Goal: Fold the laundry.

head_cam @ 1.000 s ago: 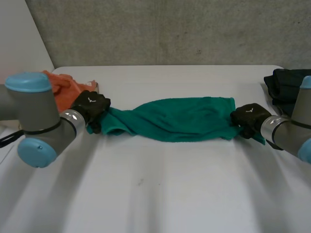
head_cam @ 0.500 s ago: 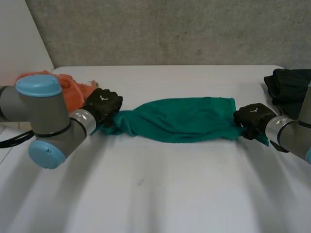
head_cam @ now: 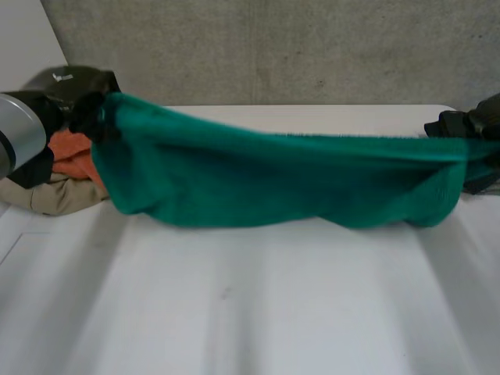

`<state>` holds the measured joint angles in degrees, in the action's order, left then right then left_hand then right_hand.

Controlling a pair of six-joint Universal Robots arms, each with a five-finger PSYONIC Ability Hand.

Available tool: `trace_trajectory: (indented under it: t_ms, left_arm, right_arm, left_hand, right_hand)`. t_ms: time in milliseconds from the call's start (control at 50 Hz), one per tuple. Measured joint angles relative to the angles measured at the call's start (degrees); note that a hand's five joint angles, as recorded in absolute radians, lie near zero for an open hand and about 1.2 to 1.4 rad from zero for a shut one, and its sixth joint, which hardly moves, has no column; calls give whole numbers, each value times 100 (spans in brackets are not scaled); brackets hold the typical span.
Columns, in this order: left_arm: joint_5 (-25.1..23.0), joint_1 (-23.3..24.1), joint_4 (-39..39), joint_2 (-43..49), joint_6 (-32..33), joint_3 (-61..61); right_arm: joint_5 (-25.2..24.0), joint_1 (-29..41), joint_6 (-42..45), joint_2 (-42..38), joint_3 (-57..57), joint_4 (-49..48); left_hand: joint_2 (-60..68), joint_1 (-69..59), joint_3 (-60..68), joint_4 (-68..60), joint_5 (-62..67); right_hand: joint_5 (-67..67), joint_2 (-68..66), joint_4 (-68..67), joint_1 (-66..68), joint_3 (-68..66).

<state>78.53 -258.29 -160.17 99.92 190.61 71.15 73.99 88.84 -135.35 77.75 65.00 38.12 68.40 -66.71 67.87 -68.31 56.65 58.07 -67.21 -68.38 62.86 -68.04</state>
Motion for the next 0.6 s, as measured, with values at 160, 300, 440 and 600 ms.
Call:
trace_trajectory:
  t_ms: [160,300,440,600]
  left_arm:
    - [117,76,483,1491,376,-509]
    - [390,291,601,2769,610,-2318]
    - [517,456,-1030,2741,88,-4579]
    - [615,516,-2711,2403,-514,-4766]
  right_arm:
    - [243,412,590,-978,-272,397]
    - [750,803,477,-2043,-1499,-265]
    - [1198,904,-905,-2121,-2709,-3011]
    - [1096,905,-1682,-1511,-2261,-5257]
  left_hand:
    - [1,3,2,-8,0]
    - [12,3,10,-19,0]
    - [16,3,12,-20,0]
    - [16,3,12,-20,0]
  right_hand:
    - [32,0,0,0,0]
    - [33,0,-9,0,-9]
    - [33,0,-10,0,-9]
    - [62,0,-10,0,-10]
